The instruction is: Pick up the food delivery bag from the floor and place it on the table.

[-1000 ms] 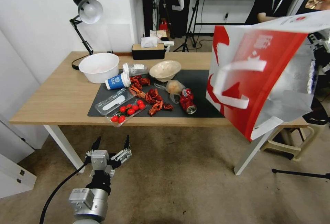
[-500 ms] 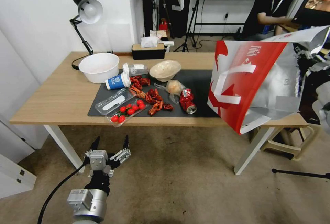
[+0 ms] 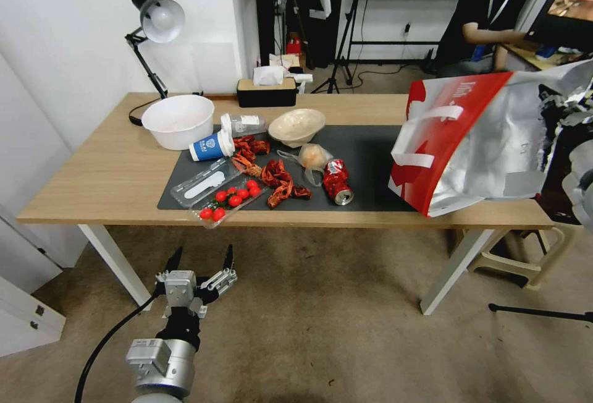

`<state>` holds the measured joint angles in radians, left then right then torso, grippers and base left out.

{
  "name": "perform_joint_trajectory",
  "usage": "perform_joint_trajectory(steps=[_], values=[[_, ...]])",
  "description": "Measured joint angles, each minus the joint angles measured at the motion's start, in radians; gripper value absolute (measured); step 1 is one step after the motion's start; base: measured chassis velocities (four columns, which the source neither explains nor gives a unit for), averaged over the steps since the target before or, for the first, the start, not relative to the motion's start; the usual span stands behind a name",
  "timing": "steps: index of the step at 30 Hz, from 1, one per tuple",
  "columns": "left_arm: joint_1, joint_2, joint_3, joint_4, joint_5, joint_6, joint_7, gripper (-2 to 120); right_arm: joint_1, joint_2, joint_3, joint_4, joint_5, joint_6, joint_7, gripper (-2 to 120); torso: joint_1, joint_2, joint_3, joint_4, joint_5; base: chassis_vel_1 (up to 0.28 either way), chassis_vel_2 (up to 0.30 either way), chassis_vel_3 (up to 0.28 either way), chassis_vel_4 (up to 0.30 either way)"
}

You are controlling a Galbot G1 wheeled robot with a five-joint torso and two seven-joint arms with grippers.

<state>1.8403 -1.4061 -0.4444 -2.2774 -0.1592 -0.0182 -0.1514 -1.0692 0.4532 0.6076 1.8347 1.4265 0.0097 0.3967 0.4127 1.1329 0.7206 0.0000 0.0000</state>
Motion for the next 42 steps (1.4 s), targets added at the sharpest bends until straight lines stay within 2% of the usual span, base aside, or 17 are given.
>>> perform_joint_trajectory(steps=[13,16,18,19,21,22,25,26,29,30,31,33,36,38,40,42], values=[[0.002,-0.007,-0.001,-0.002,0.006,-0.001,0.0,100,0.003,-0.003,-0.002,-0.009,0.01,-0.049,-0.001,0,0.0,0.0,0.0,0.0,0.0,0.0,0.0,0.0,0.0],[0.002,-0.007,-0.001,-0.002,0.006,-0.002,0.0,100,0.003,-0.003,-0.001,-0.009,0.01,-0.05,-0.001,7,0.0,0.0,0.0,0.0,0.0,0.0,0.0,0.0,0.0],[0.004,-0.007,-0.002,-0.002,0.007,-0.005,0.002,100,0.006,-0.003,-0.001,-0.009,0.01,-0.05,-0.002,15,0.0,0.0,0.0,0.0,0.0001,0.0,0.0,0.0,0.0],[0.004,-0.007,-0.002,-0.002,0.007,-0.005,0.002,100,0.006,-0.003,-0.001,-0.009,0.01,-0.05,-0.002,15,0.0,0.0,0.0,0.0,0.0001,0.0,0.0,0.0,0.0],[0.008,-0.008,-0.003,-0.002,0.008,-0.009,0.005,100,0.016,-0.003,-0.005,-0.01,0.01,-0.049,0.004,28,0.0,0.0,0.0,0.0001,0.0,0.0,0.0,0.0,0.0],[0.008,-0.008,-0.003,-0.002,0.008,-0.009,0.005,100,0.016,-0.003,-0.005,-0.01,0.01,-0.049,0.004,28,0.0,0.0,0.0,0.0001,0.0,0.0,0.0,0.0,0.0],[0.009,-0.01,-0.001,-0.002,0.009,-0.01,0.013,100,0.026,-0.004,-0.01,-0.012,0.013,-0.052,0.026,43,0.0,0.0,0.0,0.0,0.0001,0.0,0.0,0.0,0.0],[0.009,-0.01,-0.001,-0.002,0.009,-0.01,0.013,100,0.026,-0.004,-0.01,-0.012,0.013,-0.052,0.026,43,0.0,0.0,0.0,0.0,0.0001,0.0,0.0,0.0,0.0],[0.008,-0.011,0.001,-0.001,0.01,-0.011,0.017,100,0.034,-0.011,-0.012,-0.017,0.012,-0.052,0.024,57,0.0,0.0,0.0,0.0001,0.0,0.0,0.0,0.0,0.0],[0.008,-0.011,0.001,-0.001,0.01,-0.011,0.017,100,0.034,-0.011,-0.012,-0.017,0.012,-0.052,0.024,57,0.0,0.0,0.0,0.0001,0.0,0.0,0.0,0.0,0.0],[0.008,-0.011,0.001,0.0,0.01,-0.011,0.018,100,0.037,-0.015,-0.013,-0.019,0.012,-0.051,0.022,64,0.0,0.0,0.0,0.0,0.0001,0.0,0.0,0.0,0.0],[0.007,-0.011,0.001,0.0,0.01,-0.011,0.019,100,0.041,-0.017,-0.014,-0.02,0.013,-0.051,0.022,67,0.0,0.0,0.0,0.0,0.0,0.0,0.0,0.0,0.0],[0.008,-0.011,0.002,0.002,0.01,-0.013,0.02,100,0.049,-0.023,-0.017,-0.023,0.014,-0.052,0.021,84,0.0,0.0,0.0,0.0001,0.0,0.0,0.0,0.0,0.0],[0.008,-0.01,0.002,0.002,0.01,-0.014,0.02,100,0.049,-0.024,-0.017,-0.023,0.014,-0.052,0.019,87,0.0,0.0,0.0,0.0001,0.0,0.0,0.0,0.0,0.0],[0.009,-0.01,0.002,0.003,0.011,-0.016,0.02,100,0.049,-0.025,-0.017,-0.022,0.009,-0.052,0.014,97,0.0,0.0,0.0,0.0001,0.0001,0.0,0.0,0.0,0.0],[0.008,-0.01,0.001,0.003,0.011,-0.016,0.02,100,0.049,-0.026,-0.017,-0.021,0.007,-0.051,0.01,99,0.0,0.0,0.0,0.0,0.0001,0.0,0.0,0.0,0.0]])
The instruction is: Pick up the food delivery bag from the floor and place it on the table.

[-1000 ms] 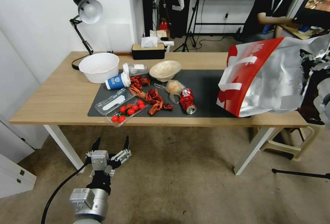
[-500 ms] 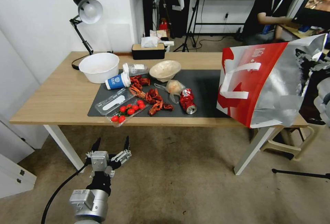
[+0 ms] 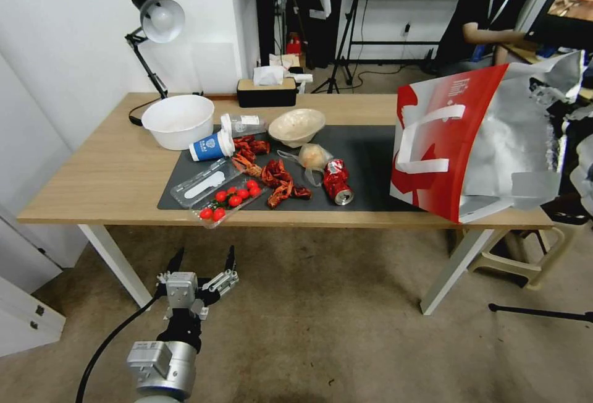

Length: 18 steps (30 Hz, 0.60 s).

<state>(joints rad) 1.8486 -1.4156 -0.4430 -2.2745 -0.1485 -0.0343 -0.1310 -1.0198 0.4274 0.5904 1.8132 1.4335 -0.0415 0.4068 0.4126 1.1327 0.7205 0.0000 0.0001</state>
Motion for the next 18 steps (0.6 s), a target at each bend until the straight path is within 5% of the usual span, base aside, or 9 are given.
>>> perform_joint_trajectory(steps=[18], values=[[0.009,-0.007,0.003,0.0,0.009,-0.017,0.005,100,-0.002,-0.016,0.005,0.01,-0.019,0.018,-0.03,100,0.0,0.0,0.0,0.0,0.0,0.0,0.0,0.0,0.0]])
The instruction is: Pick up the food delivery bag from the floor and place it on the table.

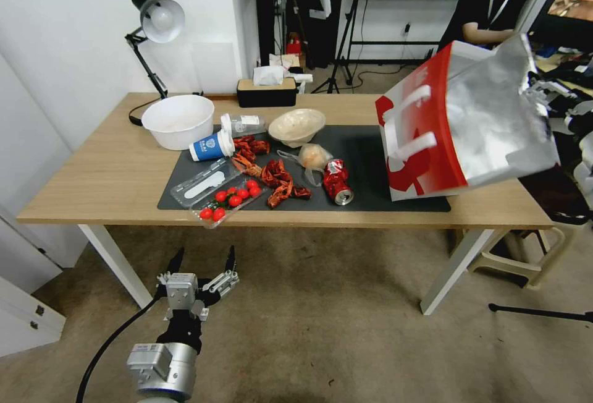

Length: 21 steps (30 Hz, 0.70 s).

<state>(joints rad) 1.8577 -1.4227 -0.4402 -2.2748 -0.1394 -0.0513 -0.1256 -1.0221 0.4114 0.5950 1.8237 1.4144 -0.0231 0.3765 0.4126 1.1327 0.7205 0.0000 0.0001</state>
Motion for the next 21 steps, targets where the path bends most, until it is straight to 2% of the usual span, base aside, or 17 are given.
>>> perform_joint_trajectory(steps=[21], values=[[0.012,0.001,-0.004,-0.03,0.001,0.005,-0.001,100,-0.058,0.008,0.029,0.054,-0.049,0.0,-0.037,100,0.0,0.0,0.0,0.0,-0.0001,0.0,0.0,0.0,0.0]])
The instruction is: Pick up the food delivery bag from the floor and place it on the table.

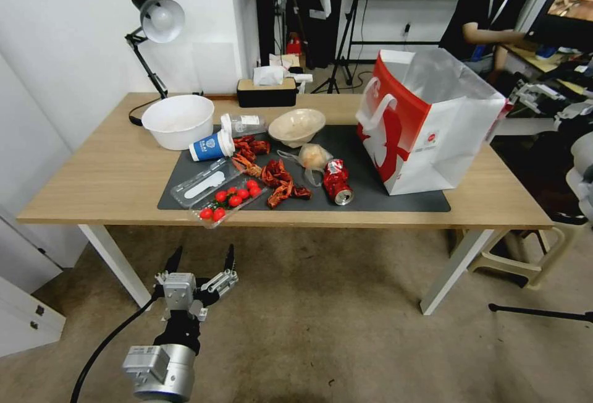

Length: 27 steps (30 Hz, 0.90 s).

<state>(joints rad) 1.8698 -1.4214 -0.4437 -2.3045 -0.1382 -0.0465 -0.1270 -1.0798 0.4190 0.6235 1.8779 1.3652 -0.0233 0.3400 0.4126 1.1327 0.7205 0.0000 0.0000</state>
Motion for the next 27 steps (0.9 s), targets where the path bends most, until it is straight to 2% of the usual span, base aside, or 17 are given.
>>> perform_joint_trajectory(steps=[4,8,11,15,21,27], values=[[0.001,0.002,-0.002,-0.004,-0.001,0.0,0.0,100,-0.021,0.001,0.009,0.009,-0.038,0.004,-0.025,100,0.0,0.0,0.0,0.0001,-0.0001,0.0,0.0,0.0,0.0],[0.002,0.002,-0.004,-0.009,-0.001,0.0,0.001,100,-0.078,0.009,0.04,0.028,-0.112,0.032,-0.093,100,0.0,0.0,0.0,-0.0001,-0.0001,0.0,0.0,0.0,0.0],[0.008,-0.001,-0.009,-0.014,-0.001,-0.001,0.0,100,-0.132,0.037,0.058,0.059,-0.188,0.076,-0.168,100,0.0,0.0,0.0,-0.0003,0.0,0.0,0.0,0.0,0.0],[0.023,-0.015,-0.018,-0.024,0.0,-0.012,-0.003,100,-0.164,0.073,0.05,0.093,-0.262,0.098,-0.215,100,0.0,0.0,0.0,0.0003,-0.0002,0.0,0.0,0.0,0.0],[0.027,-0.025,-0.024,-0.031,0.004,-0.019,-0.001,100,-0.222,0.121,0.042,0.118,-0.346,0.149,-0.23,100,0.0,0.0,0.0,0.0002,-0.0002,0.0,0.0,0.0,0.0],[0.025,-0.028,-0.024,-0.028,0.014,-0.022,0.006,100,-0.352,0.219,0.052,0.139,-0.518,0.288,-0.214,100,0.0,0.0,0.0,-0.0001,-0.0001,0.0,0.0,0.0,0.0]])
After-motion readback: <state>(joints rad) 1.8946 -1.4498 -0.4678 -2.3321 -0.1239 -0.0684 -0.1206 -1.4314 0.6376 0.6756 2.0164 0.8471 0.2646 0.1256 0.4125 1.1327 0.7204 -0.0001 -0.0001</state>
